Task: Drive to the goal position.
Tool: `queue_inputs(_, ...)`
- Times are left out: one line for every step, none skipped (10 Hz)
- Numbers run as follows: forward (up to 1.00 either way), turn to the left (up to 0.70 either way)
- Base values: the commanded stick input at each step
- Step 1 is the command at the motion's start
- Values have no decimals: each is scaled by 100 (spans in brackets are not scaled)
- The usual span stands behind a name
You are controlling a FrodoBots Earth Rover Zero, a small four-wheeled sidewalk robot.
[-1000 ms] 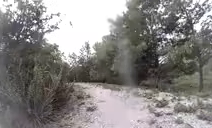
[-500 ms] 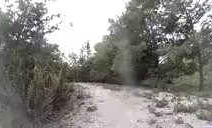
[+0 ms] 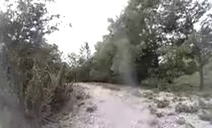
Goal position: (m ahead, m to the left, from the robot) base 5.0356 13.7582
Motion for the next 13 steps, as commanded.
queue_inputs(60,0)
queue_inputs(60,0)
queue_inputs(60,0)
queue_inputs(60,0)
queue_inputs(60,0)
queue_inputs(60,0)
queue_inputs(60,0)
queue_inputs(60,0)
queue_inputs(60,0)
queue_inputs(60,0)
queue_inputs(60,0)
queue_inputs(60,0)
queue_inputs(60,0)
